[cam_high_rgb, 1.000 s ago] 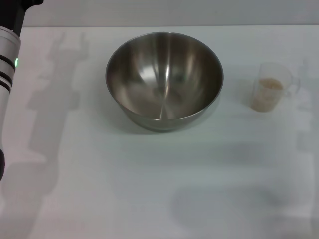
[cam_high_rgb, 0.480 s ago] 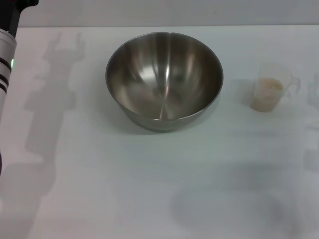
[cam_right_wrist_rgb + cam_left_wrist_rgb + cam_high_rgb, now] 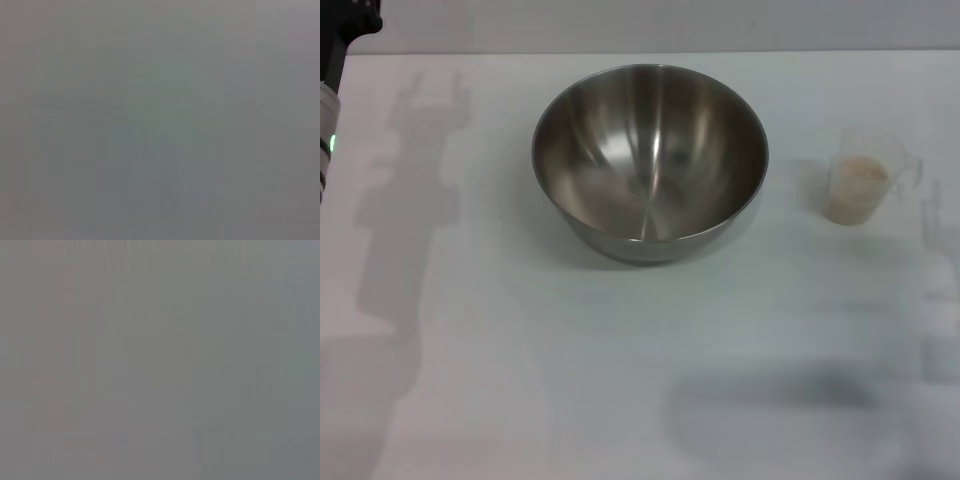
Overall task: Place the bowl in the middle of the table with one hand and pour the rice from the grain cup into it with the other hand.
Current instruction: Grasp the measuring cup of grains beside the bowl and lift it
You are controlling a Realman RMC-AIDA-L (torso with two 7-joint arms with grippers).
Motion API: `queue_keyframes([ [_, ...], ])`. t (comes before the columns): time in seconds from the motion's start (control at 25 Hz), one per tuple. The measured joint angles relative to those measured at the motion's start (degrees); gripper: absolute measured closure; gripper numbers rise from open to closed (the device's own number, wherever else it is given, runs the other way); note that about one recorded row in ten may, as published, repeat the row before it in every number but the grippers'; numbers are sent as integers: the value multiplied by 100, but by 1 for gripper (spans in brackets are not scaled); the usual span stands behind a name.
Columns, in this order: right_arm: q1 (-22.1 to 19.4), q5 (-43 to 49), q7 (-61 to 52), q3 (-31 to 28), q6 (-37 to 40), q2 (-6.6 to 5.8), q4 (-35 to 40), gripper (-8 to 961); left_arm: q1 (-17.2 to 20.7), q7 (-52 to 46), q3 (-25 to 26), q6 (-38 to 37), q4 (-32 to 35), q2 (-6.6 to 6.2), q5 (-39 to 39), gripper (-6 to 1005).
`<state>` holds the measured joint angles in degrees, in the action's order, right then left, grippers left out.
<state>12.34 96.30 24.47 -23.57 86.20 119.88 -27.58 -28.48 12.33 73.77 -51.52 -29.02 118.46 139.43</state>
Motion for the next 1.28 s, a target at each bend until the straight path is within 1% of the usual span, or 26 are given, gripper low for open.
queue_keyframes([
  [0.2,-79,0,353,236,41,0,41,410,-14,-1,86,-10,40,4,0,479],
  [0.4,-185,0,370,241,138,0,46,410,-24,-8,312,-18,82,-9,2,479],
  [0.6,-298,0,371,244,283,0,142,410,-28,-12,383,-41,83,-15,9,479],
  [0.84,-308,-61,330,190,403,0,213,410,-128,-12,479,-46,237,-22,28,479],
  [1.04,-308,-177,323,236,376,0,320,410,-170,-12,506,-57,305,-20,31,479],
  [1.28,-309,-190,301,245,10,0,364,410,-179,-11,515,-58,310,-23,31,479],
])
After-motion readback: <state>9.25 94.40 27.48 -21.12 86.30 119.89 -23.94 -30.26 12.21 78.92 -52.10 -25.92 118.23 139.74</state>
